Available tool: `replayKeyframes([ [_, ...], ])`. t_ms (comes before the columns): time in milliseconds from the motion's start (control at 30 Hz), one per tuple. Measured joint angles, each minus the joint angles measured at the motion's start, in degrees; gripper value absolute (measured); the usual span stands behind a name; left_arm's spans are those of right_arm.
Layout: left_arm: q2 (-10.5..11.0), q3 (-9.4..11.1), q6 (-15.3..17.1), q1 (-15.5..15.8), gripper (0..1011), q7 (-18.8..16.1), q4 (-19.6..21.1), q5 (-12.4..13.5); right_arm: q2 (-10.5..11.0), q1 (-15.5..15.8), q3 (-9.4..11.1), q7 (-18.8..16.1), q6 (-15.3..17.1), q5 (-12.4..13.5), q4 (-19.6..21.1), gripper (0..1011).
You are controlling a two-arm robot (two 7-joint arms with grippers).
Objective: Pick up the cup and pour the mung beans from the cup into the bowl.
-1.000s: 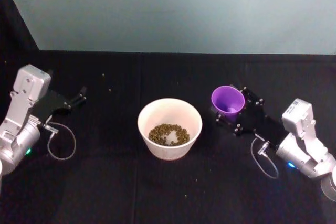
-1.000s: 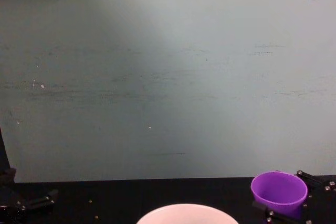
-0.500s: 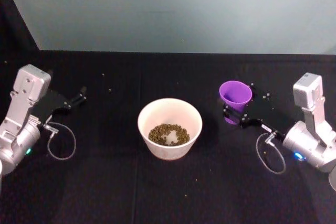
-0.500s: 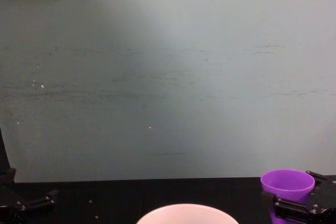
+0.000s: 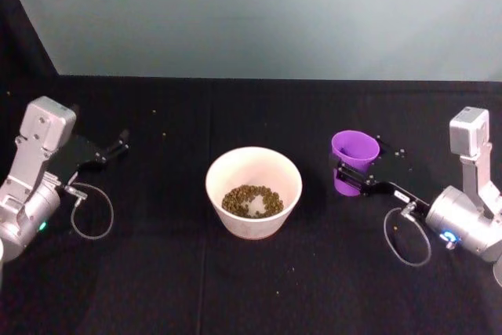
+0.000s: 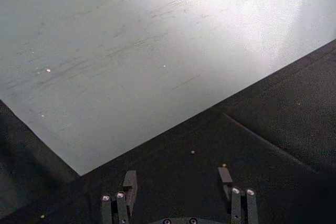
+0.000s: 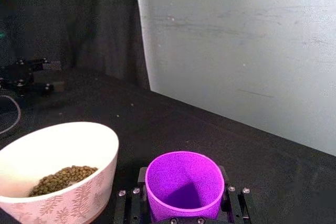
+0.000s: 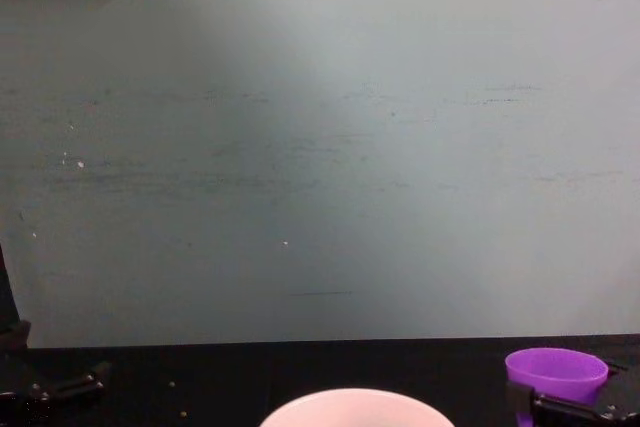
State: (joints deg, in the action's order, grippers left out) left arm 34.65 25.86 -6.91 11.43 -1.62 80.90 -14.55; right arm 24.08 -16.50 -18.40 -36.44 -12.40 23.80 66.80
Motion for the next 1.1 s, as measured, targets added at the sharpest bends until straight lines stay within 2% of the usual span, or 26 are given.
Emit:
replayKeyframes([
  [200, 0.0, 0.0, 0.0, 0.0, 1000, 0.0, 0.0, 0.0, -0.3, -0.4, -0.7, -1.2, -2.5, 0.4, -1.8, 750],
  [400, 0.0, 0.0, 0.0, 0.0, 1000, 0.0, 0.0, 0.0, -0.3, -0.1, -1.5, 0.4, -4.0, -1.9, -1.7, 750],
  [967, 0.0, 0.0, 0.0, 0.0, 1000, 0.0, 0.0, 0.0, -0.7, 0.0, -1.6, 0.7, -4.1, -2.3, -1.8, 750],
  [1067, 0.0, 0.0, 0.0, 0.0, 1000, 0.0, 0.0, 0.0, -0.7, 0.0, -1.6, 0.7, -4.1, -2.4, -1.8, 807],
  [1100, 0.0, 0.0, 0.0, 0.0, 1000, 0.0, 0.0, 0.0, -0.7, 0.0, -1.6, 0.7, -4.1, -2.4, -1.8, 854],
])
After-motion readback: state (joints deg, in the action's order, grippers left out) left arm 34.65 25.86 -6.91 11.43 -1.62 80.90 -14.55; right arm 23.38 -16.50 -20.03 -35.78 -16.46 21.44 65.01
